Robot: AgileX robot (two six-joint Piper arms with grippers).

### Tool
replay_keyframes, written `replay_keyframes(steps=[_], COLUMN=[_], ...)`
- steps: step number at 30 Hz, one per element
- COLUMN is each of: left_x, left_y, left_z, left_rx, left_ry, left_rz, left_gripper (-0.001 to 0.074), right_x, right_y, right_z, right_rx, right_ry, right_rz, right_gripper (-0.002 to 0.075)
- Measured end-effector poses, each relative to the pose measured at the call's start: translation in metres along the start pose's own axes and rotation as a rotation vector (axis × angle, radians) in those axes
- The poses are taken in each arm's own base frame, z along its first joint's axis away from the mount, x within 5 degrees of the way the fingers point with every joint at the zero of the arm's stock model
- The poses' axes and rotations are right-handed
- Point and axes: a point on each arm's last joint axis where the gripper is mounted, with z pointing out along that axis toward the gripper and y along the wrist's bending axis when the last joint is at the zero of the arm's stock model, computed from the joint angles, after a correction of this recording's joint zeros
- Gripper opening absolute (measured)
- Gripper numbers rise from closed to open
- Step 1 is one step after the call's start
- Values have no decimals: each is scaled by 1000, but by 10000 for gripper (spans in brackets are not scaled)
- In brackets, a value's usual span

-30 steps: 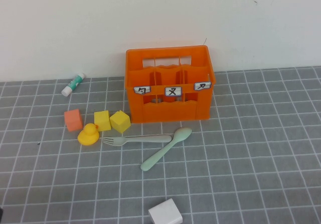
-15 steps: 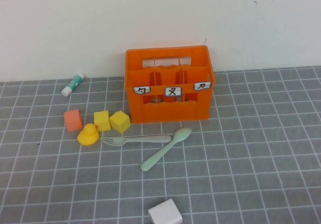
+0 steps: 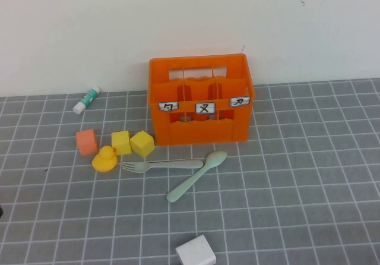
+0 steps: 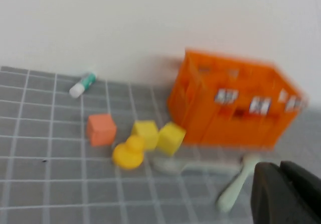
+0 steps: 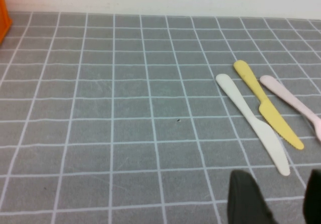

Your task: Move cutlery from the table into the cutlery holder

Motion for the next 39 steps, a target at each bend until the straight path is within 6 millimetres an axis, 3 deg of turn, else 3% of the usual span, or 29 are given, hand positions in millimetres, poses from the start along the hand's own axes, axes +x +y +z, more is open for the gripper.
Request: replay_keyframes(steps=[5, 9, 15, 22, 28, 33, 39], left_x=[-47, -78, -98, -91, -81, -65, -37], left_y=[-18, -23, -14, 1, 4, -9, -39], left_z=[16, 45, 99, 156, 183, 200, 226], left_rx=[33, 105, 169, 344, 492, 562, 560], left_ry=[252, 397, 525, 719, 775, 792, 785], left_rz=[330, 550, 712, 856, 884, 975, 1167], left_gripper=[-1, -1, -1, 18, 163, 301, 328], right_x=[0, 0, 0, 0, 0, 0, 0], right_y=[0, 0, 0, 0, 0, 0, 0], right_z=[0, 0, 0, 0, 0, 0, 0], right_rx=[0, 0, 0, 0, 0, 0, 0], right_ry=[0, 0, 0, 0, 0, 0, 0], right_rz=[0, 0, 0, 0, 0, 0, 0], right_gripper=[256, 256, 256, 256, 256, 256, 256])
